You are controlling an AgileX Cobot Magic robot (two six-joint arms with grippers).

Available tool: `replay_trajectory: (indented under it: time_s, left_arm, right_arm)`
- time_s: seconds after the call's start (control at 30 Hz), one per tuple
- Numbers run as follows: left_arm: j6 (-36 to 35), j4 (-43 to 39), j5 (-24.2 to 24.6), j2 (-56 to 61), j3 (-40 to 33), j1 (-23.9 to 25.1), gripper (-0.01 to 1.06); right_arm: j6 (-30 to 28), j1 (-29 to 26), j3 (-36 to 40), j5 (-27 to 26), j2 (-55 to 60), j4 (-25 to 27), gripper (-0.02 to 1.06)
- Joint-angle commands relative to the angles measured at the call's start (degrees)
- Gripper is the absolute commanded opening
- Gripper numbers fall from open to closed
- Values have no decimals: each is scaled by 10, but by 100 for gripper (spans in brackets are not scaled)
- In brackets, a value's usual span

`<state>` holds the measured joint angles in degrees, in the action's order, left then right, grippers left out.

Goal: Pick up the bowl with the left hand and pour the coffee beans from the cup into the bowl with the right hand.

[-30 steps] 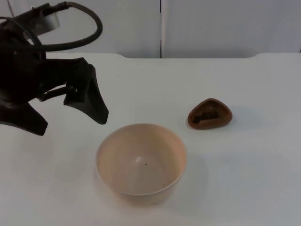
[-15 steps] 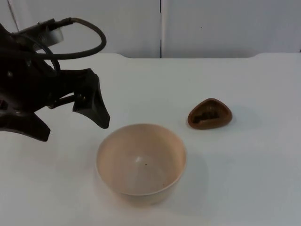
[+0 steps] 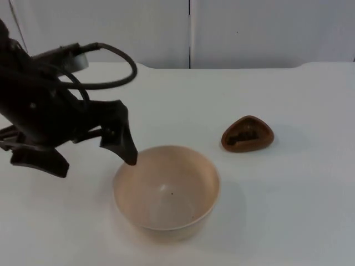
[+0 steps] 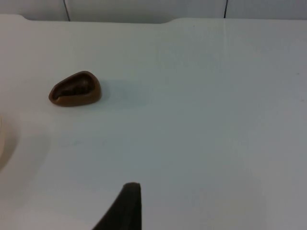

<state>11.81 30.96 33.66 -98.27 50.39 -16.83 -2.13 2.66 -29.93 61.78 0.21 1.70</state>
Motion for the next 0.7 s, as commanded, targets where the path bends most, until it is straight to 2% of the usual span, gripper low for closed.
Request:
replay_trajectory:
  time_s: [0.0, 0.37, 0.53, 0.67]
  left_arm:
    - [-4, -5, -26, -10, 3, -12, 102]
    - [5, 14, -45, -75, 3, -11, 102]
    - [34, 25, -46, -77, 3, -6, 102]
    - [93, 92, -42, -77, 3, 22, 101]
  right_arm:
    - [-2, -3, 3, 0, -2, -2, 105]
    - [-2, -3, 3, 0, -2, -2, 105]
    - [-2, -3, 3, 0, -2, -2, 105]
    - [-2, -3, 3, 0, -2, -2, 105]
